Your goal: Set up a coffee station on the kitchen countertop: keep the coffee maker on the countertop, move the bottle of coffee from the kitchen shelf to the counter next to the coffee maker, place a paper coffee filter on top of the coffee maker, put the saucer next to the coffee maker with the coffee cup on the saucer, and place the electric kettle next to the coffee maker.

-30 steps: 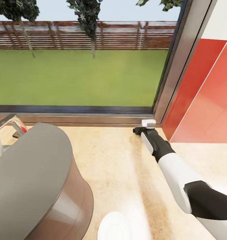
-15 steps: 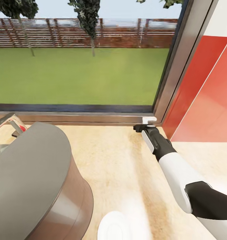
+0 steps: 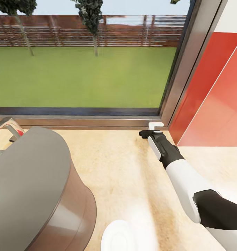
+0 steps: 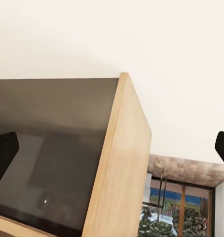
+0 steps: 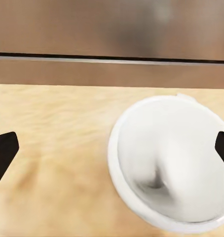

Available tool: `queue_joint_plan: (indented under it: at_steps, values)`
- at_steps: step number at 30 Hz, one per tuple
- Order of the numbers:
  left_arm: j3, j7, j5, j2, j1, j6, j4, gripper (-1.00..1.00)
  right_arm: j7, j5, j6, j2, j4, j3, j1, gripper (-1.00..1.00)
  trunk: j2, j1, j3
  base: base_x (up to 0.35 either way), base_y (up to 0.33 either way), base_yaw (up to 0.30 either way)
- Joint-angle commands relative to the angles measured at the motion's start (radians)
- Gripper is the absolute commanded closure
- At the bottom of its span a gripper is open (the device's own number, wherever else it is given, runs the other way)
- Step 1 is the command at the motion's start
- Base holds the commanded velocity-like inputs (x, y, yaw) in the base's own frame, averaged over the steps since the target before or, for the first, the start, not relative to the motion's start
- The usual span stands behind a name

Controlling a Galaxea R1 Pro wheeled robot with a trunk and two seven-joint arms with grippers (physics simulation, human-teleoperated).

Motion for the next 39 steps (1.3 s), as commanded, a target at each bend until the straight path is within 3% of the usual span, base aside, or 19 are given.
queue_joint_plan:
  at_steps: [1, 39]
  values:
    - [0.008, 0.002, -0.011, 0.0, 0.0, 0.003, -0.001, -1.0, -0.009, -0.011, 0.003, -0.001, -0.001, 0.005, 0.0, -1.0, -0.002, 0.001, -0.002, 0.0, 0.0, -0.007]
    - [0.008, 0.002, -0.01, 0.0, 0.01, 0.0, -0.001, -1.0, -0.01, -0.011, 0.003, -0.002, 0.006, 0.005, -0.001, -1.0, -0.002, 0.001, -0.041, 0.0, 0.0, -0.01]
